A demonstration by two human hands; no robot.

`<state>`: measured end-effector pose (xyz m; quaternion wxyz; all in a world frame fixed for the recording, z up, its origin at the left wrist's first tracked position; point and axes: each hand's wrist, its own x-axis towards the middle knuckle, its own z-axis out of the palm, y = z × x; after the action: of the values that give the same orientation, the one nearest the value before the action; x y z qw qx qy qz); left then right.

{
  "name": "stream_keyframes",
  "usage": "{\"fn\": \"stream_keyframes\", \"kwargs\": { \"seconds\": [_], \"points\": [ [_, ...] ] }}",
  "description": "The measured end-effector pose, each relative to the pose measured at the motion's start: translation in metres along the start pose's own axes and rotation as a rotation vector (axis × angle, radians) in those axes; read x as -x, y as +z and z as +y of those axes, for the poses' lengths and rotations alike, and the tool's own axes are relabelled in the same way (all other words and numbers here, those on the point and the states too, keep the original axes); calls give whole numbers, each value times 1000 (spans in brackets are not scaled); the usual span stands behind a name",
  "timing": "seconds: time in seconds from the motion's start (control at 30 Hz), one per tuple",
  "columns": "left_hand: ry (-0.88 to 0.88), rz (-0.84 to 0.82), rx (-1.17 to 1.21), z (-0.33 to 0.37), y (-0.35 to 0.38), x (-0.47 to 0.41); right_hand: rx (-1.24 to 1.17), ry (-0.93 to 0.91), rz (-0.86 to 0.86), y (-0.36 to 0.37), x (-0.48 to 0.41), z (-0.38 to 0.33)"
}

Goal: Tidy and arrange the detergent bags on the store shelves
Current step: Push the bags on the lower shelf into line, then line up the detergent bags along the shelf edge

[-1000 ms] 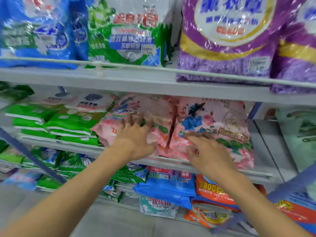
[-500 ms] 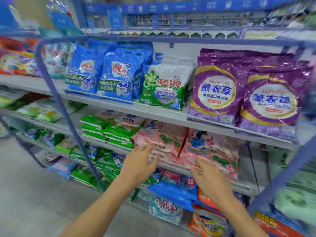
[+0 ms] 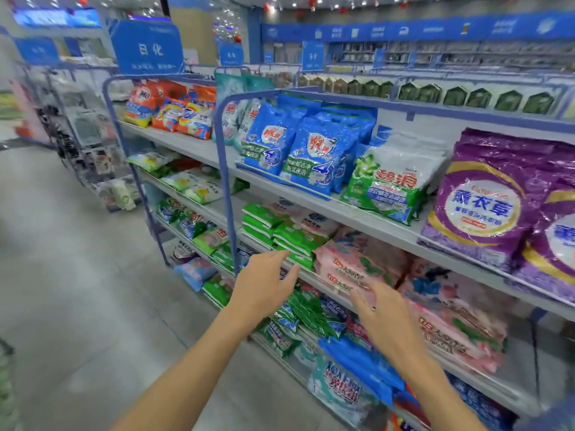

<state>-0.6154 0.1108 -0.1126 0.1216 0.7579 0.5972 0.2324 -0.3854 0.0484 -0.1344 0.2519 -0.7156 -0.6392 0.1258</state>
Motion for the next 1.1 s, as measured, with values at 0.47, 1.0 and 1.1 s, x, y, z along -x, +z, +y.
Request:
{"fn": "stream_keyframes", "kwargs": {
  "seconds": [0.47,1.0,1.1],
  "points": [
    [-215,211,66,-188,-128,-55,-61,-207,-96,117,-120,-210],
    [-401,279,-19,-476,-251,-161,-93,-325,-178,299,-299,-455],
    [-441,283,-15,-535,-264,-202,-89,-333,-179,337,-345,-492]
  ]
}}
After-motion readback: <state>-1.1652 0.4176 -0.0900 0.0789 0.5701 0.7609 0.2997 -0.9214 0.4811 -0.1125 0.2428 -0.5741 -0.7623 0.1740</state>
